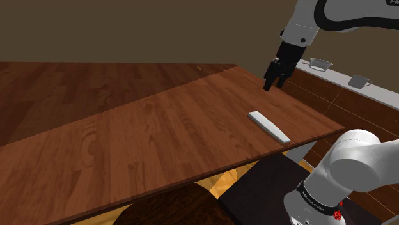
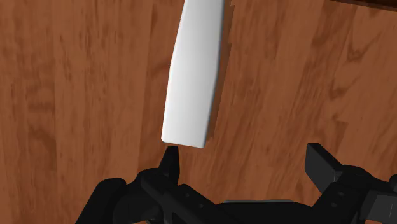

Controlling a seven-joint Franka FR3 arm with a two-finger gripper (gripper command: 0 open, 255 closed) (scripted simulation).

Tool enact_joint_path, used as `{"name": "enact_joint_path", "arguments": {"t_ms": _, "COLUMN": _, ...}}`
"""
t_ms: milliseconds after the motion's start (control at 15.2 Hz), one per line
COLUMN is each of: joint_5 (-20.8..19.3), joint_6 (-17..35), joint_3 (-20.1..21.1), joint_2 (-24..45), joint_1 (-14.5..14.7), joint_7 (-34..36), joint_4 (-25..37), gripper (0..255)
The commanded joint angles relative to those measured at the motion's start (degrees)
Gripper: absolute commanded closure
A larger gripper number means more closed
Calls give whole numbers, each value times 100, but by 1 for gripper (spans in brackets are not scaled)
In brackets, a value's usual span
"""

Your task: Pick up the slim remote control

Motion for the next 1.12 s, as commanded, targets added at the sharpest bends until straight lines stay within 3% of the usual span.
{"name": "enact_joint_path", "arguments": {"t_ms": 0, "joint_5": 0, "joint_6": 0, "joint_3": 0, "joint_2": 0, "joint_1": 0, "joint_7": 0, "joint_4": 0, "gripper": 0}}
{"name": "enact_joint_path", "arguments": {"t_ms": 726, "joint_5": -151, "joint_6": 1393, "joint_3": -146, "joint_2": -766, "joint_1": -558, "joint_7": 571, "joint_4": -2322, "gripper": 0}}
{"name": "enact_joint_path", "arguments": {"t_ms": 1056, "joint_5": -160, "joint_6": 1825, "joint_3": -154, "joint_2": -684, "joint_1": -564, "joint_7": 569, "joint_4": -2671, "gripper": 0}}
